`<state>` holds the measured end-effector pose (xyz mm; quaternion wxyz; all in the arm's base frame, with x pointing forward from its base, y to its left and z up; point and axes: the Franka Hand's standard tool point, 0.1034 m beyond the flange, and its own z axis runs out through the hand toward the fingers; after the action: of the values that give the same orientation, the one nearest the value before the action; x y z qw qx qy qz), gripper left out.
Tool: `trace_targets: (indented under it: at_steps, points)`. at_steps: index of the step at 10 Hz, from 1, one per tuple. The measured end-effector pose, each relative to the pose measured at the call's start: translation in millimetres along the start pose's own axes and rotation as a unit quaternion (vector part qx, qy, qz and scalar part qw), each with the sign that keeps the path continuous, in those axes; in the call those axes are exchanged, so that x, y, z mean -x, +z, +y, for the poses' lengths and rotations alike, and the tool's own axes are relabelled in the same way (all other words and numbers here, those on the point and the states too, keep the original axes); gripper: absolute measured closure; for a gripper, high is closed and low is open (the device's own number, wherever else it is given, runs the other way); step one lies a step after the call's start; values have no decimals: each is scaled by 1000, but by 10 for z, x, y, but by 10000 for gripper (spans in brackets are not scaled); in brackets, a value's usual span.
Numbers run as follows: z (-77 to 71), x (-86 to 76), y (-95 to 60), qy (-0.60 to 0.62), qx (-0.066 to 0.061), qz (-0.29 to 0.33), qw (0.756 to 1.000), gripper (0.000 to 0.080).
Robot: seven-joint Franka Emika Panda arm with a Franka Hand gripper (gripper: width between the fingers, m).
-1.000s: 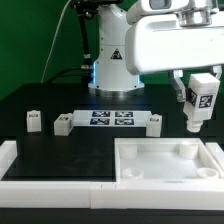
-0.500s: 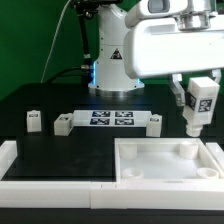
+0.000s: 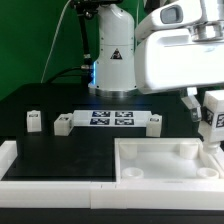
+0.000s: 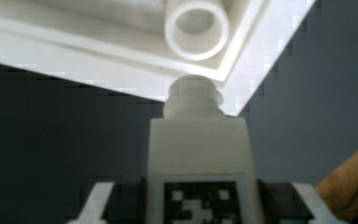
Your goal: Assemble one leg
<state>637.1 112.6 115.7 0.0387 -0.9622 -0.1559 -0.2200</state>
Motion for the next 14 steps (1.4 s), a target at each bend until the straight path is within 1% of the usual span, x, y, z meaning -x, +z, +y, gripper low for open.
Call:
trace_targets:
  at_steps: [1,3,4,5,14]
  points:
    - [-10,72,36,2,0,-2,1000,512]
    - [-12,126,77,2,1,-2,1000,512]
    - [13,129,99,1,6,14,1000,512]
    - [-7,172,136,1,5,10,1000,512]
    - [-101,269,284,-1,-1,0,1000,512]
